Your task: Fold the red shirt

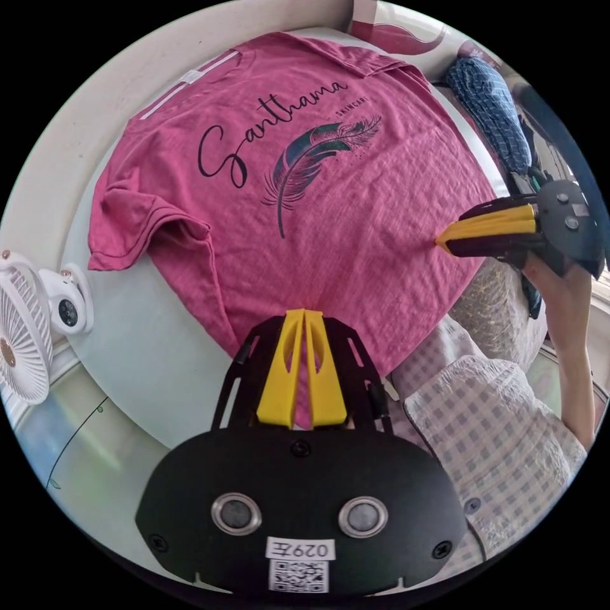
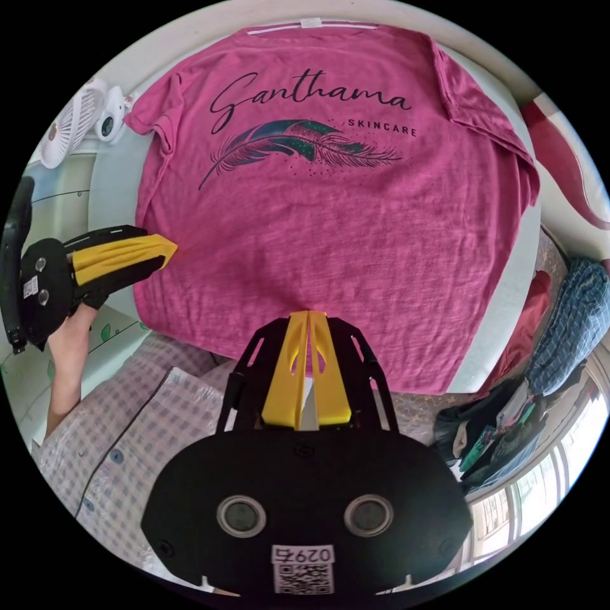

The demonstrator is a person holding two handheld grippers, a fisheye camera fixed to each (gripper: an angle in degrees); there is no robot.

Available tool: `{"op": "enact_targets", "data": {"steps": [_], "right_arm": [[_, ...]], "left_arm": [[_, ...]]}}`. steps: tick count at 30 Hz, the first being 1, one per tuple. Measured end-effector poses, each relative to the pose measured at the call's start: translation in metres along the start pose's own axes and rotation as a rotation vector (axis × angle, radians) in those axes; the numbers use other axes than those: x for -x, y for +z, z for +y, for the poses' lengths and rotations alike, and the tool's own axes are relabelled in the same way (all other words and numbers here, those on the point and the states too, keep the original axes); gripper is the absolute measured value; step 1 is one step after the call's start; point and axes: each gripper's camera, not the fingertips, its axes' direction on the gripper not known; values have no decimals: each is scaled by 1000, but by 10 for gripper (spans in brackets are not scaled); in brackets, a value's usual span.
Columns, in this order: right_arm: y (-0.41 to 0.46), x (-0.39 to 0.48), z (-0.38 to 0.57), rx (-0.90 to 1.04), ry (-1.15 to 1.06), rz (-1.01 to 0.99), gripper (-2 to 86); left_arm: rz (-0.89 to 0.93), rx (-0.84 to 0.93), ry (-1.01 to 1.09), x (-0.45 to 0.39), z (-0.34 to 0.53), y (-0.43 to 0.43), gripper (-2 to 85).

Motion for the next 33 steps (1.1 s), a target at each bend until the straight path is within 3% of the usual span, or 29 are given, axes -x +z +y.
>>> {"op": "enact_targets", "data": {"steps": [14,33], "right_arm": [[40,-28,46,-14,15,-22,-5],[64,-65,100,-49,52,-146,-4]], "left_arm": [[136,-45,-64,-4,43,32,-10],[97,-23,-43,-30,74,52,-10]]}}
